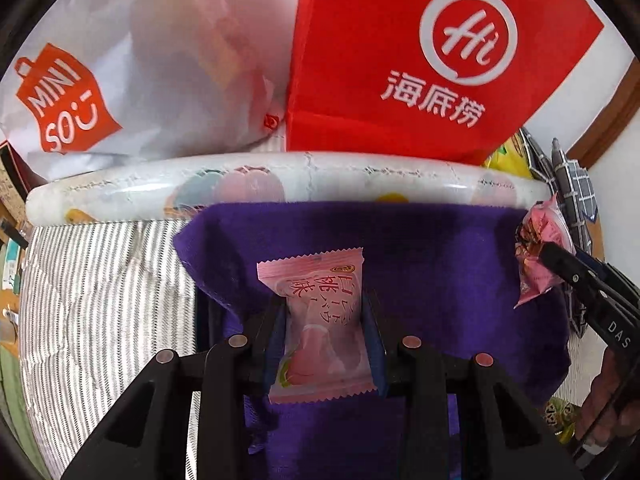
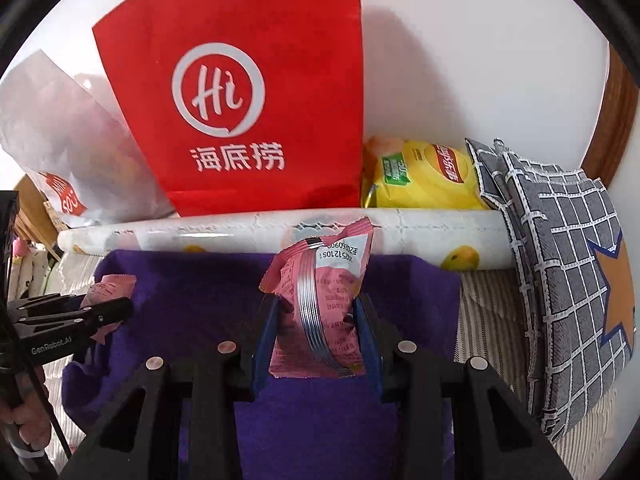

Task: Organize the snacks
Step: 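Carry the pink candy and pink-and-silver bag with both tools over the purple towel, then open both tools to drop the candy and bag onto the purple towel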

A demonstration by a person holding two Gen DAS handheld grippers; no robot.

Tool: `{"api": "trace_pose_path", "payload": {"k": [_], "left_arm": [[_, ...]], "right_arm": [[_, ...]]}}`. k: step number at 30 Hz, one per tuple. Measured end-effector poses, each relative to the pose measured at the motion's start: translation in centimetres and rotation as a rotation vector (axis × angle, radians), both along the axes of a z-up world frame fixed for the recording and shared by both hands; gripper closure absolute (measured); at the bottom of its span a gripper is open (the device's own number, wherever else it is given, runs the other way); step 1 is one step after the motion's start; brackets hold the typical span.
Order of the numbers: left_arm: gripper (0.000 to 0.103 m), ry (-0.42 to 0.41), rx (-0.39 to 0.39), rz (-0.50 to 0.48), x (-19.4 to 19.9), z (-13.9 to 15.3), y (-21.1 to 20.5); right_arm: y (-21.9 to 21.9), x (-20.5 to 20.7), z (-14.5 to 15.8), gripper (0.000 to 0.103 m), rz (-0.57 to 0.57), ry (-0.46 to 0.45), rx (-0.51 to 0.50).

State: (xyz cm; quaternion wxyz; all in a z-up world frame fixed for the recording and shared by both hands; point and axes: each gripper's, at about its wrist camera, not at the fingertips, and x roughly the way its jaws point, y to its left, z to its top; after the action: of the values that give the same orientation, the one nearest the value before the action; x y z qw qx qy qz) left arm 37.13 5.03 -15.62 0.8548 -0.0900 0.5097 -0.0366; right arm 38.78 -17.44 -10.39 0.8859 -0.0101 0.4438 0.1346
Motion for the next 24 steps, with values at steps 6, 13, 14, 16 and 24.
{"api": "trace_pose_path", "payload": {"k": [6,13,14,16,24], "left_arm": [[0.067,0.010,0.011,-0.007,0.0,-0.5,-0.4],[0.067,0.037,0.019,-0.008,0.4,-1.4,-0.8],[0.067,0.038,0.020,-0.009,0.4,-1.5,-0.8],[0.067,0.041,0.023,-0.011,0.4,-1.5,-0.8],[0.067,0.078,0.037,-0.020,0.5,-2.3,-1.4]], "right_arm": [[-0.5,0.2,-0.6,0.067,-0.007,0.016,-0.025],[-0.7,0.6,-1.3,0.067,-0.015,0.042,-0.037],[-0.7,0.6,-1.3,0.067,-0.013,0.045,-0.039],[-0.6,0.7,-1.4,0.067,-0.010,0.051,-0.043],[-0.4,0.8,-1.7,0.067,-0.007,0.067,-0.063]]}}
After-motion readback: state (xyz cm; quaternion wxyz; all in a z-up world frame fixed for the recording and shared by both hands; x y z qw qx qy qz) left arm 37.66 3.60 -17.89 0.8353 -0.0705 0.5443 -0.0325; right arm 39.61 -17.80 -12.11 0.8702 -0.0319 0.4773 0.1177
